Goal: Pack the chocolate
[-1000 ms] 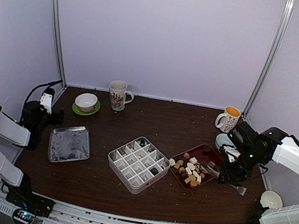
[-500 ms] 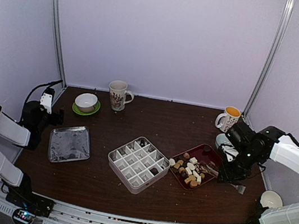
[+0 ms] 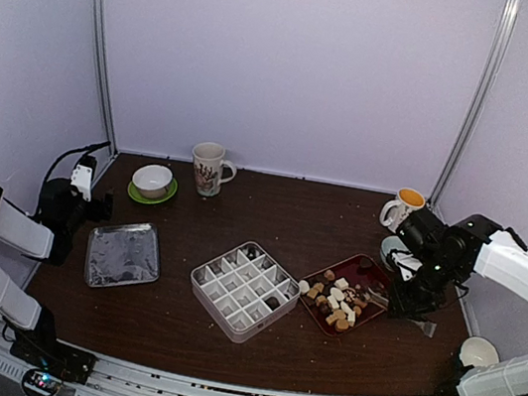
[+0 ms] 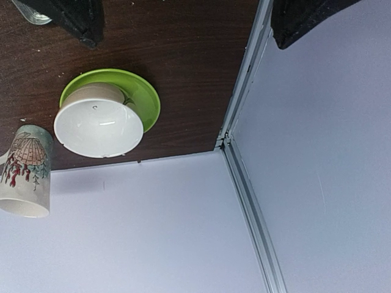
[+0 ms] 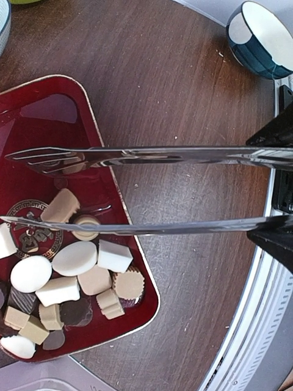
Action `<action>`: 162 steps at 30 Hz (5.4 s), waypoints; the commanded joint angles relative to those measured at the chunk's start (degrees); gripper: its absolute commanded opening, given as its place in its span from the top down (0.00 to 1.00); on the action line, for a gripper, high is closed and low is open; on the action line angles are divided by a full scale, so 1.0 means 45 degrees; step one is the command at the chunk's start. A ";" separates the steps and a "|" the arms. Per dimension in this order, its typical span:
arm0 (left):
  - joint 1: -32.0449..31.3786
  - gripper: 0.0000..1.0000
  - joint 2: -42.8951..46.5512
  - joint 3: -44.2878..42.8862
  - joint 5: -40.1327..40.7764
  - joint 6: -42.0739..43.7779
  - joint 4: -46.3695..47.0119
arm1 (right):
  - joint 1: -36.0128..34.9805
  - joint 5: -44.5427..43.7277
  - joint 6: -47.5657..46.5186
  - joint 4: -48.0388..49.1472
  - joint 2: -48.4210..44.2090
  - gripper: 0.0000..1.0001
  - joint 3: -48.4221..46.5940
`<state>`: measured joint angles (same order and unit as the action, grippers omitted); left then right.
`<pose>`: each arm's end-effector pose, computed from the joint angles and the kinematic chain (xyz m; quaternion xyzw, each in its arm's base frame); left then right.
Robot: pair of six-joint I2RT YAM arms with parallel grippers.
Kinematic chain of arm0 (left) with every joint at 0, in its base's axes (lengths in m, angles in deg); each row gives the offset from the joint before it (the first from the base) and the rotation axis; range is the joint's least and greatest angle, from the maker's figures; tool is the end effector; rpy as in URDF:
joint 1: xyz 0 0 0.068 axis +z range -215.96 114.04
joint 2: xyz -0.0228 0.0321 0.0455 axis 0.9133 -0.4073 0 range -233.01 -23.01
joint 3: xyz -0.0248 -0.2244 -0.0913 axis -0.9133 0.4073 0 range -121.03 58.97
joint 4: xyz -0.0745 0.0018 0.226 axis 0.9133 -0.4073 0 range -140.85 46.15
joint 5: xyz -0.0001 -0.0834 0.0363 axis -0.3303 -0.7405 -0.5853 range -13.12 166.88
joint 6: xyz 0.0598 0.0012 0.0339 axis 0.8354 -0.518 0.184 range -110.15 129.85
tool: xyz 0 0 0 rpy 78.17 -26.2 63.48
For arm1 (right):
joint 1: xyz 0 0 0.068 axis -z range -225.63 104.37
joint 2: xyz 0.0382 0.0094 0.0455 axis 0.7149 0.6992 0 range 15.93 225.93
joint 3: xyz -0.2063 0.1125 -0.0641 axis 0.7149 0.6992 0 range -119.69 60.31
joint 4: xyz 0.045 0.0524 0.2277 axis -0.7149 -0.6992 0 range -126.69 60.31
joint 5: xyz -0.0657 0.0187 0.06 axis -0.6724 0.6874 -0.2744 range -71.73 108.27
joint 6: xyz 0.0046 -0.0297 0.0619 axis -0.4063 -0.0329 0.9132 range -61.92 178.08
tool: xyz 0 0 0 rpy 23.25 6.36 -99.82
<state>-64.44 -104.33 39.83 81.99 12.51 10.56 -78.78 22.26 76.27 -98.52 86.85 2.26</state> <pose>0.2684 0.0121 0.1606 -0.0219 0.7529 0.0575 0.6552 0.1570 0.1071 0.2157 -0.1321 0.9880 0.0626 0.0501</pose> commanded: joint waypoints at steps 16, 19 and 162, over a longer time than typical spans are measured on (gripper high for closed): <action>0.0111 0.02 -0.0069 0.0014 -0.0001 -0.0048 0.0727 | -0.0626 0.0315 0.0497 0.0106 0.0021 0.70 -0.0099; 0.0100 0.02 -0.0074 0.0014 -0.0001 -0.0043 0.0734 | -0.0628 0.0218 0.0488 0.0086 0.0022 0.71 -0.0125; 0.0107 0.02 -0.0074 -0.0005 -0.0001 -0.0043 0.0717 | -0.3479 0.0203 0.4007 0.0326 -0.2236 0.67 0.1847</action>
<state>-64.44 -104.33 39.83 81.99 12.51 10.56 -94.71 23.59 93.47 -98.48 77.49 9.30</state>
